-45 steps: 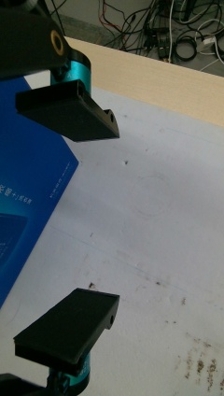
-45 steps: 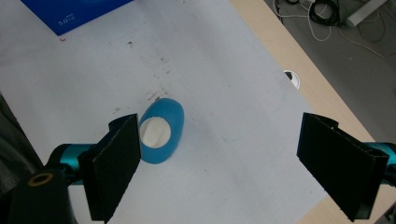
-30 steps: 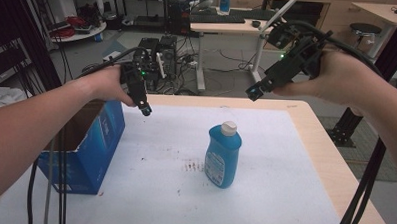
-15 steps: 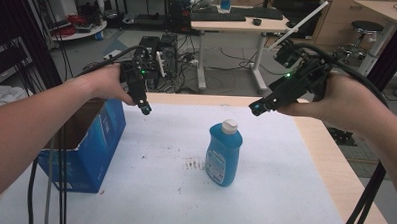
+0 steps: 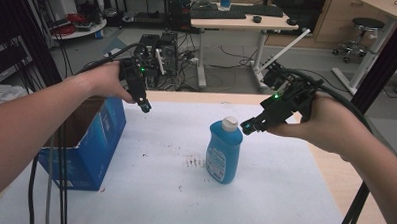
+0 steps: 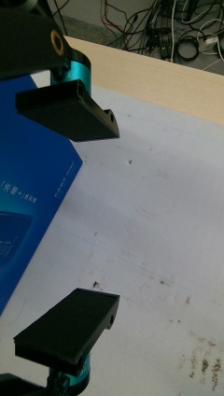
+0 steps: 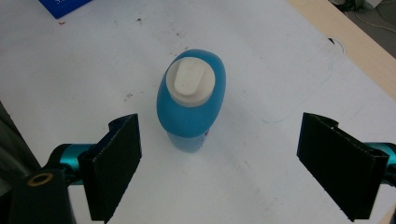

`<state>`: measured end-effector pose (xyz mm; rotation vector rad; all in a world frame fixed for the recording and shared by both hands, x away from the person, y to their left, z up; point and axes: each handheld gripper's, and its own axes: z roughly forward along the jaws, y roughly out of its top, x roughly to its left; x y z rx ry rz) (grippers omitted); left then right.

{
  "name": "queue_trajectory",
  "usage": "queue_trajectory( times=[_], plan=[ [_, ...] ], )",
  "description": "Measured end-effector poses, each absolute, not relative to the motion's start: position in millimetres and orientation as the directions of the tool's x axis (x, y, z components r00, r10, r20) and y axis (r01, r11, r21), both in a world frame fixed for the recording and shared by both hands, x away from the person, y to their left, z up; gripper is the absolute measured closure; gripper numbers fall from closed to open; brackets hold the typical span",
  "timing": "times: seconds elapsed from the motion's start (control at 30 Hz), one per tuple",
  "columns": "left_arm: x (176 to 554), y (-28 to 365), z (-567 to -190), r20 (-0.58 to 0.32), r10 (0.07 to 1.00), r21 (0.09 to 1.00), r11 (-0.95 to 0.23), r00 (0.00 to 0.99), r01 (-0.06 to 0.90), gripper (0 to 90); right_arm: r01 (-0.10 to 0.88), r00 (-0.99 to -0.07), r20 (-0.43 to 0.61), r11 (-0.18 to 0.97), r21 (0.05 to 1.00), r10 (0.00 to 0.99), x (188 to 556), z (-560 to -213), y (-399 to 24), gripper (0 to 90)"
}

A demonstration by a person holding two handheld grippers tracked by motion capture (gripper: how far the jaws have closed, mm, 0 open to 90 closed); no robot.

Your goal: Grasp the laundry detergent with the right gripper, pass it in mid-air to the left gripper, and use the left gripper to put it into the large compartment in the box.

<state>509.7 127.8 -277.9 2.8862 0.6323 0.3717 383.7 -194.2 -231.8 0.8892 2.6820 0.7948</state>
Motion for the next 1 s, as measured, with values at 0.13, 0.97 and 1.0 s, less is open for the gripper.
queue_trajectory(
  times=[0.13,0.97,1.0],
  plan=[
    [509.3,127.8,-278.4,0.205,0.429,0.207,-0.897,0.88,0.39,17.5,0.501,-0.794,-0.022,0.675,0.541,0.607,381.5,-240.9,-191.1,13.4],
    [507.3,127.2,-280.6,0.201,0.426,0.208,-0.898,0.882,0.387,17.5,0.522,-0.782,-0.04,0.688,0.504,0.622,371.2,-303.8,-163.4,13.4],
    [507.2,127.5,-281.0,0.201,0.427,0.213,-0.897,0.882,0.386,17.5,0.522,-0.781,-0.041,0.688,0.505,0.623,371.4,-305.1,-162.8,13.4]
  ],
)
